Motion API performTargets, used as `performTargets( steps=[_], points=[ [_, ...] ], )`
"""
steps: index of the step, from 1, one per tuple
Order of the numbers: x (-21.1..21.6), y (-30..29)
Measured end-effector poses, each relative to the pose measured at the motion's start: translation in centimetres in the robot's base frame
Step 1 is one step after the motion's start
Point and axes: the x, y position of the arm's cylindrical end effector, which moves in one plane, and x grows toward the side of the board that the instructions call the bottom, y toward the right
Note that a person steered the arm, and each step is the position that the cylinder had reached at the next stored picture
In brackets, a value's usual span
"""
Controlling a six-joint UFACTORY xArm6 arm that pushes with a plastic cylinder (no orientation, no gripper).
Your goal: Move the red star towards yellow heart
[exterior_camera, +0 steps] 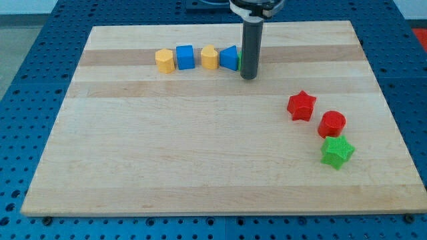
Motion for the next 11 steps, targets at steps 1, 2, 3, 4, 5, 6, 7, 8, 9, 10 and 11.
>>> performTargets(
  steps=[1, 2, 3, 4, 5, 6, 7, 8, 9, 10, 11],
  points=[
    [0.0, 0.0],
    [0.0, 0.0],
    [0.0, 0.0],
    [0.5, 3.7],
    [0.6, 12.5],
    [3.7, 16.5],
    [7.2, 15.4],
    [8.6, 14.7],
    [9.9, 11.9],
    [9.9, 9.9],
    [10.0, 8.3]
  ],
)
